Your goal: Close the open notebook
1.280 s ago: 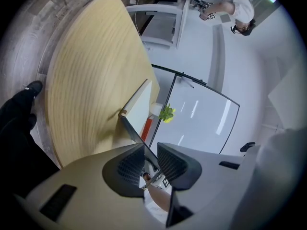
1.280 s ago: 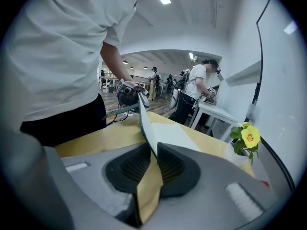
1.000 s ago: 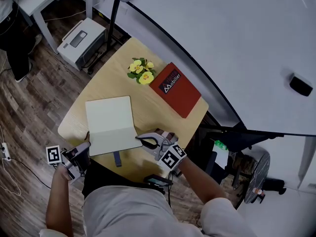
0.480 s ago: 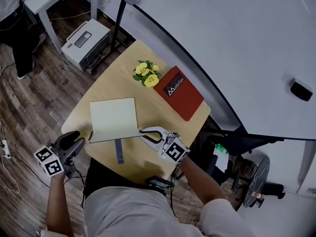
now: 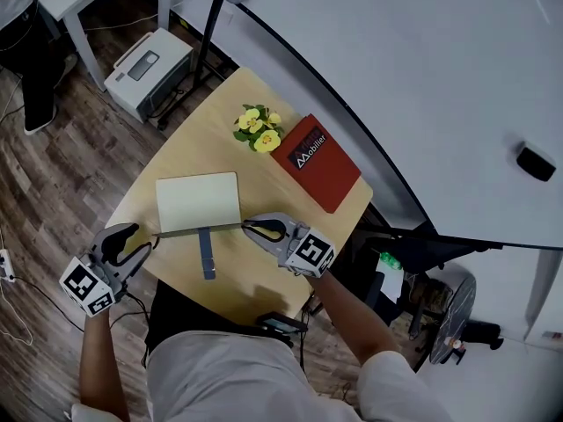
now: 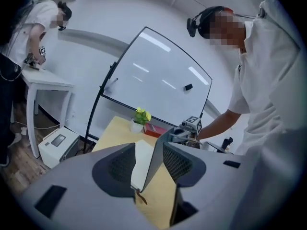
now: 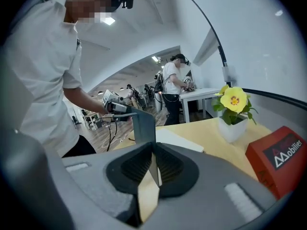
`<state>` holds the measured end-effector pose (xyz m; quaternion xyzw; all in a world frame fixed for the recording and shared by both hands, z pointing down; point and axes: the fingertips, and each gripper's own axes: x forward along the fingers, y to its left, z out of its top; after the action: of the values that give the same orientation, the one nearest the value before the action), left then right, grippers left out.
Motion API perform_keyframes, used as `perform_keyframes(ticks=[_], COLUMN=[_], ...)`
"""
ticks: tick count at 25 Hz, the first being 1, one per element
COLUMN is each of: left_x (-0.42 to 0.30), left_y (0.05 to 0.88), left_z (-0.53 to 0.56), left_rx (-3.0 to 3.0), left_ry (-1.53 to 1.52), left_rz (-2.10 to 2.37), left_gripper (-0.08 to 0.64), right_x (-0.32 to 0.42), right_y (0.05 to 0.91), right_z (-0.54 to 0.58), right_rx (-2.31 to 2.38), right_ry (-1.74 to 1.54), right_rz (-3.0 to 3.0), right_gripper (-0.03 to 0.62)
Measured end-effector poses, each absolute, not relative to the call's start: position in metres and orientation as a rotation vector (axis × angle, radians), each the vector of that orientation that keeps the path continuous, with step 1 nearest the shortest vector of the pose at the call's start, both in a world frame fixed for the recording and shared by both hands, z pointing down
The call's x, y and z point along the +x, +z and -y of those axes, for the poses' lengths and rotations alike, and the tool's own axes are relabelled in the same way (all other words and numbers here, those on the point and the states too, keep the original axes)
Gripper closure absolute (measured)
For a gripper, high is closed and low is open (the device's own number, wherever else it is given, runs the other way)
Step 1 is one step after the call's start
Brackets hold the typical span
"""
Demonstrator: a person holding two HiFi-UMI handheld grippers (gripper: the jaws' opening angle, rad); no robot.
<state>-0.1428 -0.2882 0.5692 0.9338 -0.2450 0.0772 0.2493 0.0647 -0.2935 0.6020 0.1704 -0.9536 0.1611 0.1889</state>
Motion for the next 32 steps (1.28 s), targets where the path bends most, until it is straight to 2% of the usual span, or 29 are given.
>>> perform_keyframes(ticks=[3, 16, 24, 32], left_x=[-0.131, -0.125, -0.120, -0.120], left_y=[0.579, 0.636, 0.653, 0.670], left_z=[0.288, 0.321, 0.329, 0.340], left_rx=[2.546, 2.278, 2.257, 2.291], left_ry=[0.278, 0.214, 0.259, 0.472], left_rz=[0.612, 0.653, 0.648, 0.783], left_gripper=[0.393, 0.414, 0.433, 0.445], right_x=[0.066, 0.068, 0.069, 0.070], right_y=[0.605, 0.623, 0.637, 0.655], right_z=[0.300, 0.338, 0.348, 0.357], right_rx=[0.507, 0.755, 0.854, 0.998], right_ry=[0.541, 0.950, 1.044, 1.064], right_rz=[2.694, 2.699, 2.649, 2.528], right_gripper=[0.563, 0.563, 0.561, 0.550])
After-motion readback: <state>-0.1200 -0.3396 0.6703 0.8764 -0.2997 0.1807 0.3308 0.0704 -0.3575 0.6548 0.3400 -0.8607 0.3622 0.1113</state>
